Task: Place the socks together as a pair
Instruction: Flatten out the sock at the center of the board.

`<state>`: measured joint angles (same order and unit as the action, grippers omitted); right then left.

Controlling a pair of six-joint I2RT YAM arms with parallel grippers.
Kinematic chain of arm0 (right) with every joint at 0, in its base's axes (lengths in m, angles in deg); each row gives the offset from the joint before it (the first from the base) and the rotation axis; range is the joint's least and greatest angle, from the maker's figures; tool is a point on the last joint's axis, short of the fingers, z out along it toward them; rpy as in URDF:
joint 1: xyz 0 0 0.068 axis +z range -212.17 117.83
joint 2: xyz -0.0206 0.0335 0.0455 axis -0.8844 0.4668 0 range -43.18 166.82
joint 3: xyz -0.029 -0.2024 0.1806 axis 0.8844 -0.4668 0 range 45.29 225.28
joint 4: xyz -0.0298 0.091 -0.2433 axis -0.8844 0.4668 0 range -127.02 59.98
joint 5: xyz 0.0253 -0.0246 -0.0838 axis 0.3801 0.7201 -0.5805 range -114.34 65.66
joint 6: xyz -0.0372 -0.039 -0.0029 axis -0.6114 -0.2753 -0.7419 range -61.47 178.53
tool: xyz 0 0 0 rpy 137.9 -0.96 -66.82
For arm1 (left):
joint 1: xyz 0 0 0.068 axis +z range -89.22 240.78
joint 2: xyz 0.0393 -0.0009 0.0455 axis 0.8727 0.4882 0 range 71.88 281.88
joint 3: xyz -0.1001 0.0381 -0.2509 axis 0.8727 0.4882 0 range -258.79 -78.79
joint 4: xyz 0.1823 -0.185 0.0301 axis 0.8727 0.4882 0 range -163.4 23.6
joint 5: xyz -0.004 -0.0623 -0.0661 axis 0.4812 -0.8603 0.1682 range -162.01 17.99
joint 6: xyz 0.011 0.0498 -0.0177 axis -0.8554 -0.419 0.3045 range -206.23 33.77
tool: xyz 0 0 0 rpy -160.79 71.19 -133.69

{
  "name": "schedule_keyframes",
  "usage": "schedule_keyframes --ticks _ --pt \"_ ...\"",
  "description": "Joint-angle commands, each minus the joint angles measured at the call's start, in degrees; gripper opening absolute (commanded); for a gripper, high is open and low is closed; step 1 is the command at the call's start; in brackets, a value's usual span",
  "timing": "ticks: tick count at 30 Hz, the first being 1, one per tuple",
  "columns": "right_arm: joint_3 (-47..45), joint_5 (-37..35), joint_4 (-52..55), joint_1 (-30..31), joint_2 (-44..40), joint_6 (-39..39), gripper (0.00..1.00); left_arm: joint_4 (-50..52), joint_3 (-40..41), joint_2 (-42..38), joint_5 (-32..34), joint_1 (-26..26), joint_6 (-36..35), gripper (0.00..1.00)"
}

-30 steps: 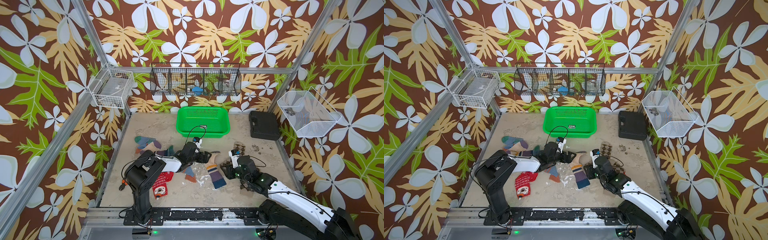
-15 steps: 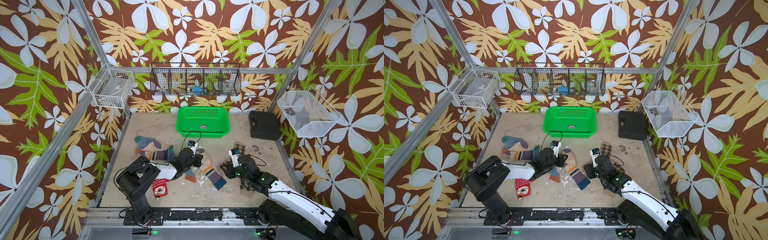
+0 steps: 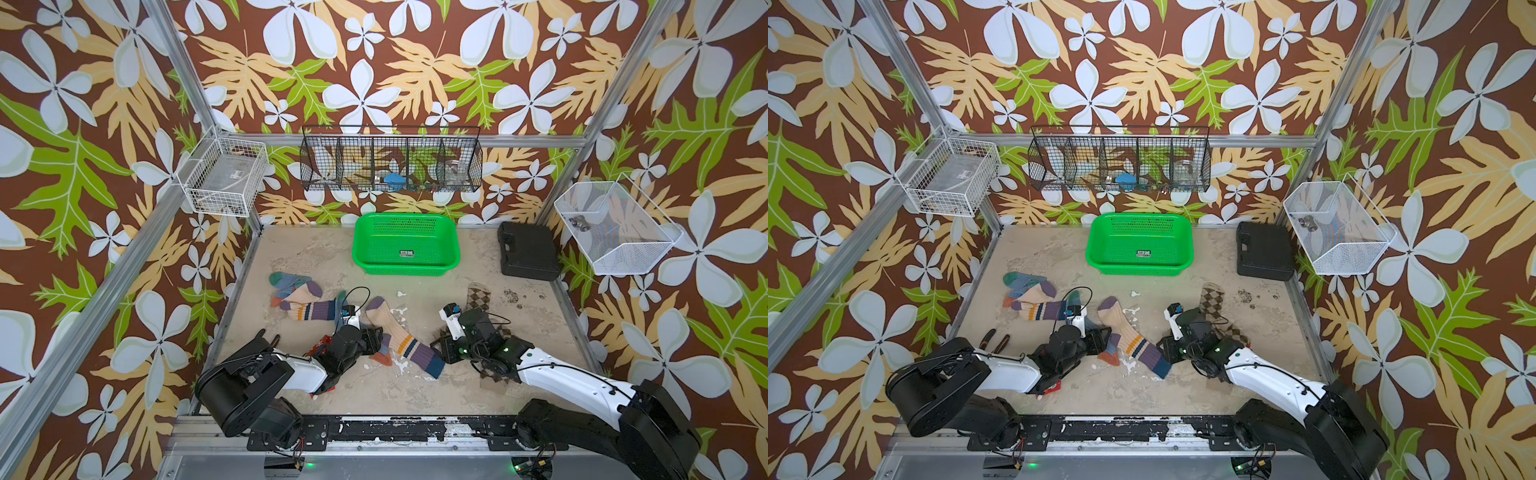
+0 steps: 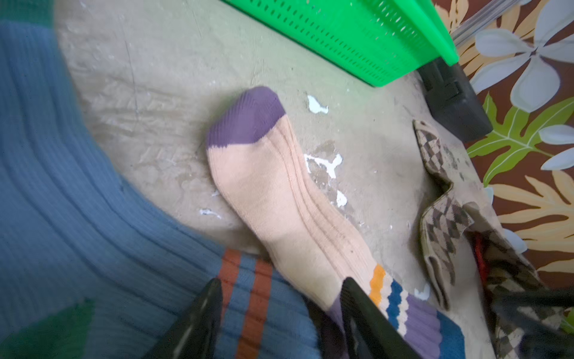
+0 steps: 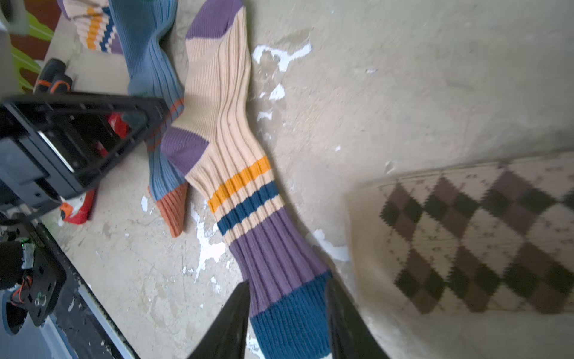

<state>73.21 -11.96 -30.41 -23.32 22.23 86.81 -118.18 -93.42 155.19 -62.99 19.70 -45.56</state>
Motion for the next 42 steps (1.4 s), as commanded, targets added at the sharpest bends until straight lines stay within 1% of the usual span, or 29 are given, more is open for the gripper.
schedule_keyframes --ticks 1,6,10,13,17,23,26,29,33,36,38,40,42 --pt "-2.23 1.44 -0.64 1.05 0.16 1.68 0.43 -0.76 -0.69 -2.45 2.76 0.08 -0.52 0.63" --pt "-5.77 1.4 -4.05 1.04 1.78 2.76 0.43 3.0 -1.87 -8.44 5.29 0.13 -2.8 0.63" --pt "-4.61 2.6 -8.57 1.05 7.79 3.06 0.43 5.37 -2.9 -11.28 6.27 0.77 -4.36 0.63" --pt "-1.6 2.23 -10.68 0.56 13.49 2.08 0.42 6.1 -2.84 -12.96 5.73 1.89 -4.78 0.63" --pt "3.24 1.48 -11.41 -2.83 19.01 -0.22 0.41 7.46 -2.46 -14.96 5.27 3.18 -5.45 0.63" --pt "11.24 -3.29 -8.17 -10.66 25.06 -5.37 0.41 8.27 -1.04 -17.2 4.56 5.05 -5.81 0.63" --pt "15.47 -5.71 -6.73 -12.04 27.05 -7.42 0.4 8.13 -0.82 -17.57 4.37 5.13 -5.78 0.63" --pt "18.47 -6.91 -4.93 -11.82 26.02 -7.89 0.4 8.01 -1.01 -17.13 3.66 5.13 -5.95 0.64" --pt "17.5 -8.28 -4.59 -8.99 19.33 -6.73 0.4 8.15 -0.76 -16.69 3.74 5.18 -5.89 0.64" --pt "14.31 -4.46 -6.74 -6.25 15.51 -3.68 0.4 7.45 -0.14 -16.69 3.55 5.22 -5.36 0.64" --pt "10.54 -1.8 -10.59 -5.05 14.58 -0.82 0.4 7.1 0.12 -16.77 3.23 5.24 -5.11 0.64" --pt "7.02 -0.08 -15.16 -5.01 15.03 1.43 0.4 7.07 0.26 -17.03 3.0 5.22 -4.94 0.64" --pt "5.42 0.1 -17.16 -5.01 16.99 2.27 0.4 7.11 0.43 -17.51 2.74 5.24 -4.77 0.64"
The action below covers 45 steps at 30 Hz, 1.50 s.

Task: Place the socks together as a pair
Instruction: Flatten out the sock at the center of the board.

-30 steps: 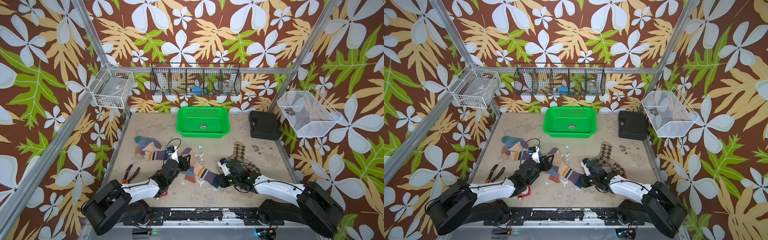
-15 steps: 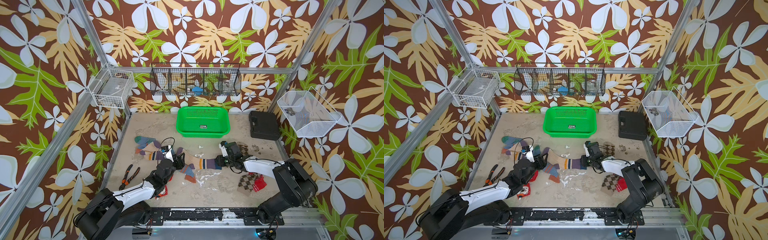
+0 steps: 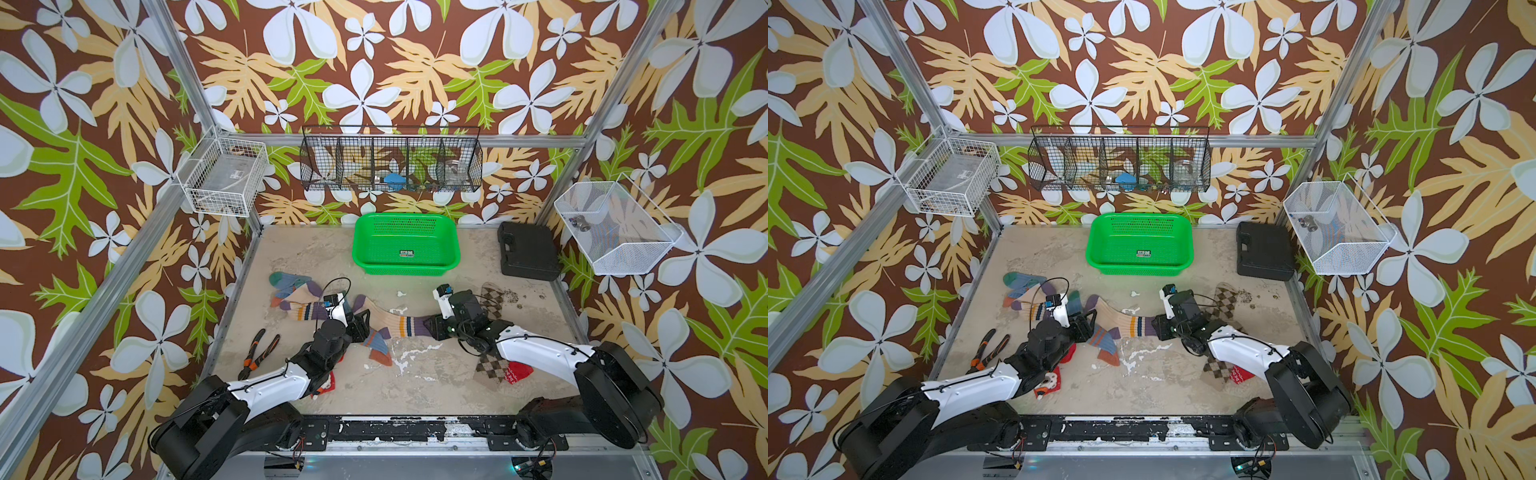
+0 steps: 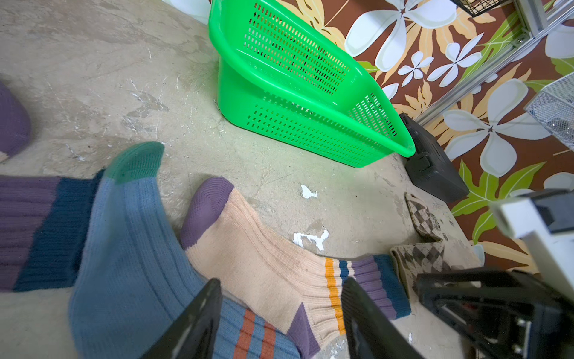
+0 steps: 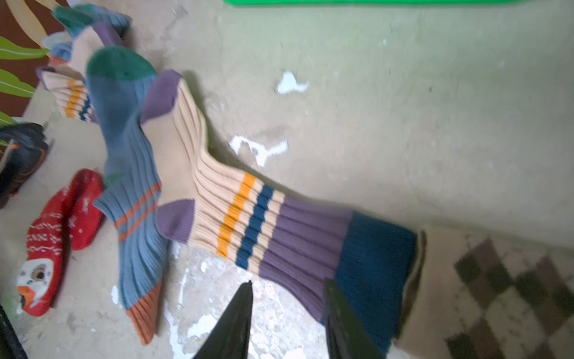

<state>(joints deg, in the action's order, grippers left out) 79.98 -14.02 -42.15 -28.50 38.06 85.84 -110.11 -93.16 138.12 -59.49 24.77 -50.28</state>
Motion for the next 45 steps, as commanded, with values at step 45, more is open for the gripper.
schedule_keyframes --ticks 45 --pt "4.08 5.65 4.77 -2.29 -10.83 -4.72 0.5 26.7 -10.63 -2.98 10.96 16.15 -3.57 0.65"
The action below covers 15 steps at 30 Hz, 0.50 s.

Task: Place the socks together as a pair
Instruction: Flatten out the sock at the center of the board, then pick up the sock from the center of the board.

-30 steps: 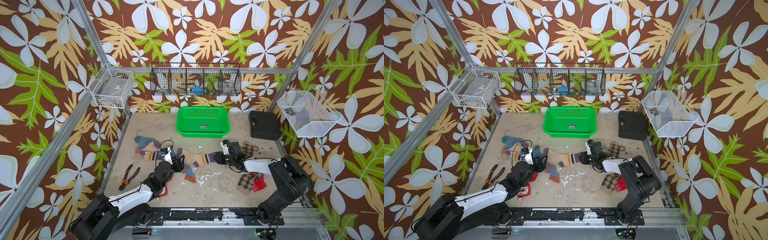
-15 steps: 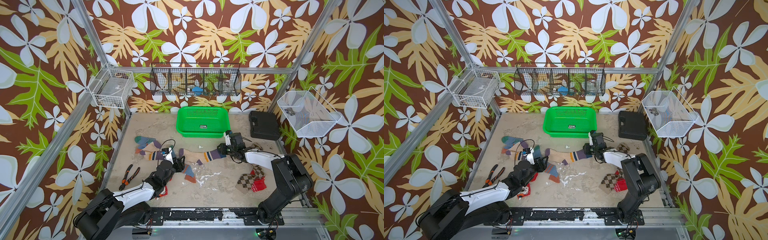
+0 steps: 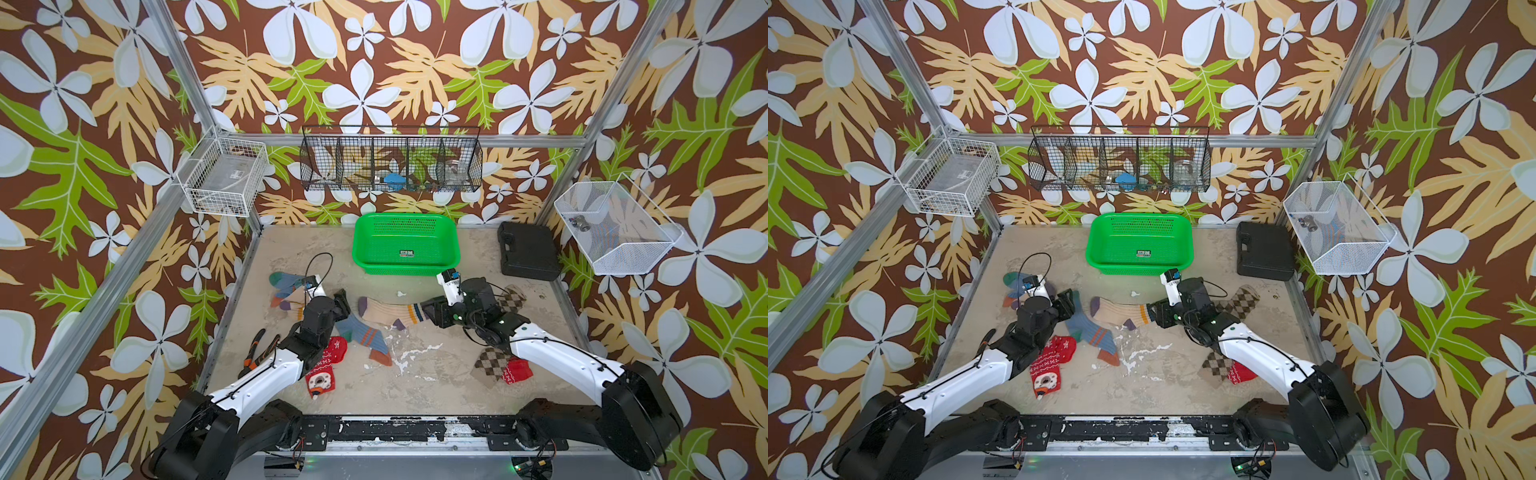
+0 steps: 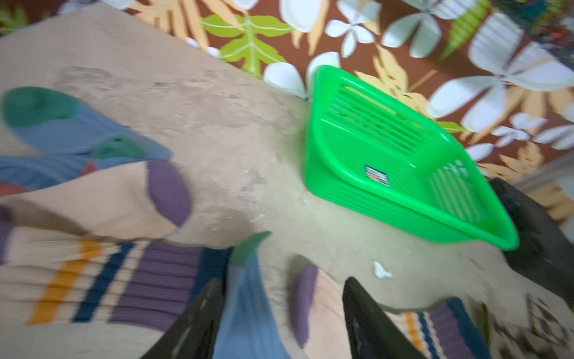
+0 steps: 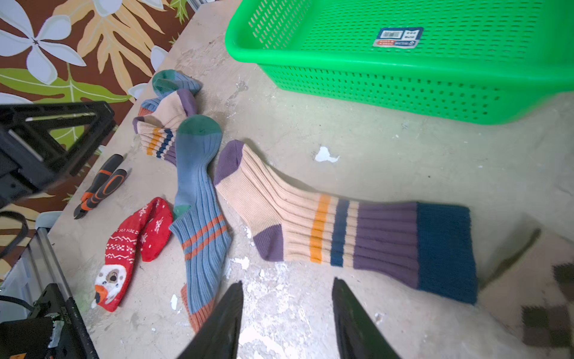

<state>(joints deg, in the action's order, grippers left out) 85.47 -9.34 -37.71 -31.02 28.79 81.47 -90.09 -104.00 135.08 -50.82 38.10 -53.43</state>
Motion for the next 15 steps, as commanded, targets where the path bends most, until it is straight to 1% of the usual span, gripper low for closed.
schedule_keyframes --ticks 1,5,9,10,11,12,13,15 --pt "-1.75 1.01 0.59 0.22 -2.12 -0.69 0.5 6.12 0.67 0.6 2.02 4.46 -0.27 0.65" --pt "-2.84 2.79 1.22 0.22 -4.12 -1.56 0.5 4.31 0.38 5.09 -0.76 11.15 -0.9 0.67" --pt "-5.55 3.42 0.51 0.22 -7.26 -1.41 0.49 5.15 -3.34 9.94 0.3 13.41 -2.79 0.7" --pt "-6.07 3.5 0.51 0.2 -7.89 -1.54 0.49 5.32 -4.59 10.84 0.91 13.52 -3.54 0.73" --pt "-6.53 3.71 0.63 0.18 -8.34 -1.73 0.49 5.95 -5.94 11.64 2.03 13.49 -3.63 0.85" --pt "-6.81 3.76 0.81 0.13 -8.69 -1.99 0.49 6.93 -7.3 12.64 2.56 13.72 -3.7 0.92" --pt "-7.12 3.72 1.03 0.13 -9.15 -2.1 0.49 8.3 -9.08 13.82 2.63 14.16 -3.7 0.94" --pt "-7.73 4.2 0.8 0.13 -10.02 -1.89 0.49 10.31 -11.88 15.92 1.33 15.73 -3.44 0.94"
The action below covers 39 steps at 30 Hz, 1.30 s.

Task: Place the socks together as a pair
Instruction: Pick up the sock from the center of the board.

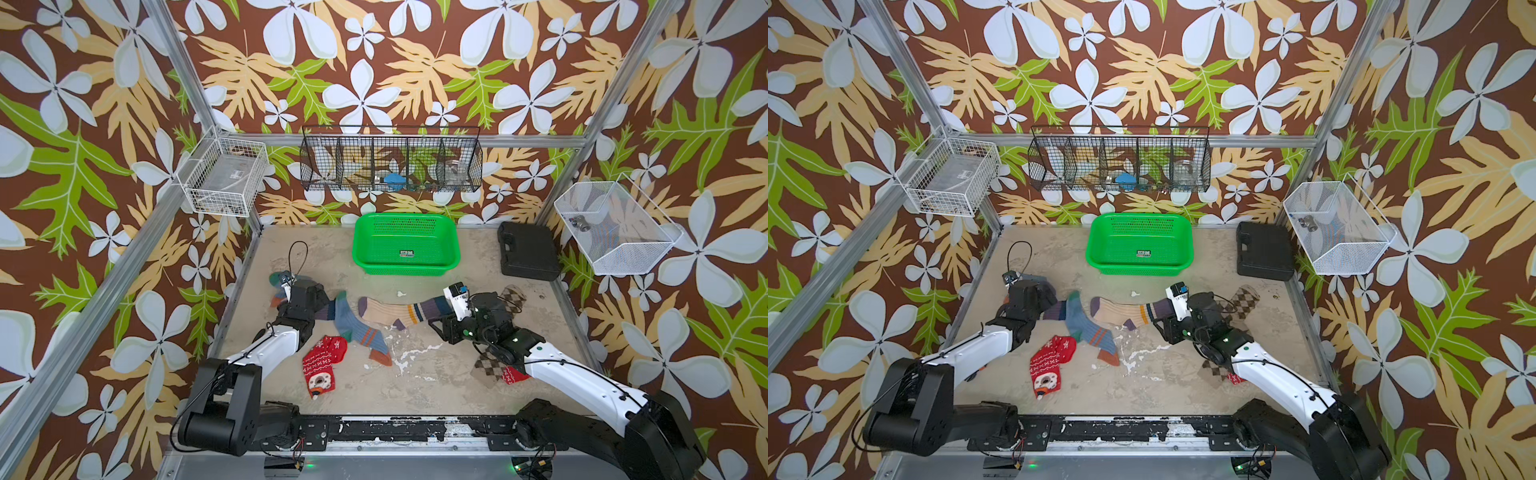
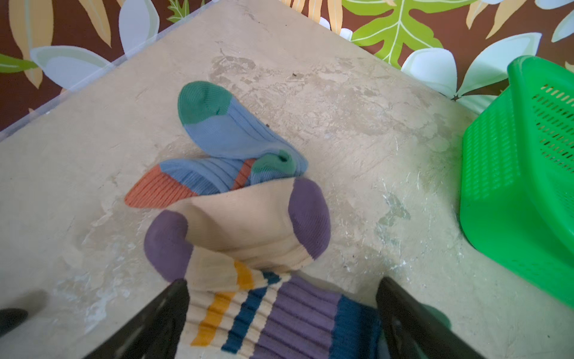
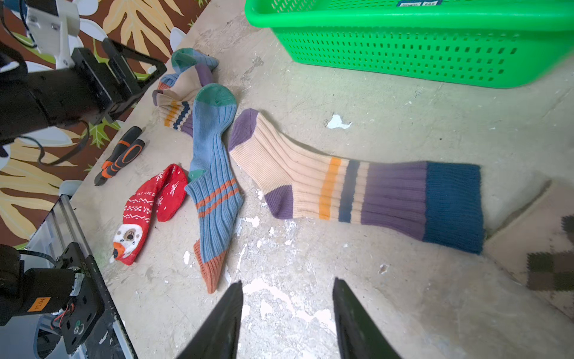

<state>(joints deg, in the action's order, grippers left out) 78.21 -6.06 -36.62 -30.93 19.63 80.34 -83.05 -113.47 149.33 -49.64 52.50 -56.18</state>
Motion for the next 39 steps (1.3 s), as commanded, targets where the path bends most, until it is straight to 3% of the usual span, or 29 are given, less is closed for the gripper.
schedule_keyframes --ticks 1,9,17,20,22,25,28,34,39 --pt "-0.67 1.45 -0.45 0.04 -1.25 -0.62 0.49 4.01 -3.44 2.74 -0.59 2.16 -0.76 0.94" --pt "-0.62 3.14 -1.28 0.04 -1.73 -0.31 0.49 8.67 -8.88 10.93 -5.01 7.13 -2.62 0.9" --pt "-0.98 3.86 -1.28 0.06 -2.46 -0.07 0.49 9.93 -10.58 14.16 -4.32 7.75 -3.57 0.75" --pt "-0.93 3.89 -1.02 0.05 -2.59 -0.19 0.49 9.78 -10.94 15.57 -6.67 7.75 -3.59 0.62" --pt "-0.91 3.87 -0.92 0.04 -2.77 -0.18 0.48 9.5 -10.53 15.51 -7.71 7.75 -3.42 0.45" --pt "-0.93 3.77 -0.67 0.04 -3.02 -0.18 0.48 8.78 -9.24 13.41 -9.74 7.75 -2.82 0.22" --pt "-0.59 3.78 -0.42 0.04 -3.13 -0.12 0.48 9.07 -7.86 8.97 -12.43 7.7 -1.98 0.08" --pt "0.61 4.28 0.6 0.04 -3.54 0.07 0.47 11.14 -6.27 -5.35 -15.98 4.5 0.32 0.03" --pt "2.06 5.43 2.16 0.04 -4.66 0.5 0.47 15.57 -8.53 -13.25 -19.28 -1.58 0.7 0.01"
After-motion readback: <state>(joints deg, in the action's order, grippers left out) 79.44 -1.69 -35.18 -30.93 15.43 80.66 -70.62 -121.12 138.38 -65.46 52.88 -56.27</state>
